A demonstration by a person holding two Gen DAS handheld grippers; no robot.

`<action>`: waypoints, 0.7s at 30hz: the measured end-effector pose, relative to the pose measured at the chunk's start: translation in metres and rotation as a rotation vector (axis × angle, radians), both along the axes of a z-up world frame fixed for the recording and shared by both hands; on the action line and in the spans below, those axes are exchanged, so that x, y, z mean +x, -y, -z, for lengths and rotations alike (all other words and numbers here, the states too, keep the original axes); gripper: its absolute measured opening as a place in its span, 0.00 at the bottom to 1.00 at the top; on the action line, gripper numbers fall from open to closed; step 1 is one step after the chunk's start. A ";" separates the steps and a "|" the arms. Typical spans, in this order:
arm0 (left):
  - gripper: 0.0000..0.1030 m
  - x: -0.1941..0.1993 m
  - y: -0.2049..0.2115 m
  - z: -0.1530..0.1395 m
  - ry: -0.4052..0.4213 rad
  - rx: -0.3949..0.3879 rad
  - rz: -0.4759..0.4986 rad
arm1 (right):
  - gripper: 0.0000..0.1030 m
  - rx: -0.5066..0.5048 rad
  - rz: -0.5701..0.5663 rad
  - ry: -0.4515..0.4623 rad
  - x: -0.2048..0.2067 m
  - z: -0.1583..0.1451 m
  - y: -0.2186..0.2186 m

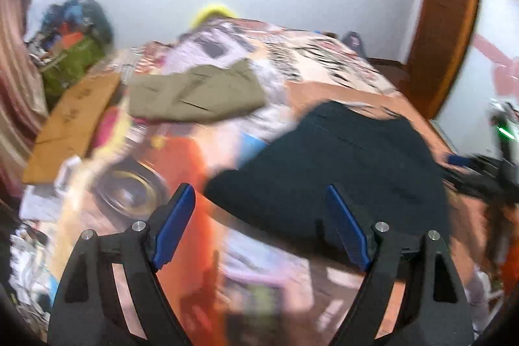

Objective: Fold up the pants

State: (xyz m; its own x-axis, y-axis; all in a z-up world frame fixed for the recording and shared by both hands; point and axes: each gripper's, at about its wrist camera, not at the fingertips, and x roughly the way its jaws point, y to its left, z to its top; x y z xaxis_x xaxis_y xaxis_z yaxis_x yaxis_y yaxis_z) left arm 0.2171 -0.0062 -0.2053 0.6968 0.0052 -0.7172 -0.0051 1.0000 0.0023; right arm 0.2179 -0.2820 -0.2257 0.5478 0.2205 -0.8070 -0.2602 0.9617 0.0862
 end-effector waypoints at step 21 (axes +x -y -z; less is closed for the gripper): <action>0.74 0.058 -0.046 0.088 -0.199 0.041 0.082 | 0.57 0.057 -0.204 0.016 -0.056 -0.022 -0.098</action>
State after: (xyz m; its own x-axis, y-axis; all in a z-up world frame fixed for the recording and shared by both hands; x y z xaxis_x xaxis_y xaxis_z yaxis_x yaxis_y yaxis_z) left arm 0.2748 0.0394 -0.2931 0.5404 -0.0135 -0.8413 0.0813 0.9960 0.0362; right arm 0.1622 -0.1843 -0.2034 0.4998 0.3732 -0.7816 -0.4510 0.8826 0.1330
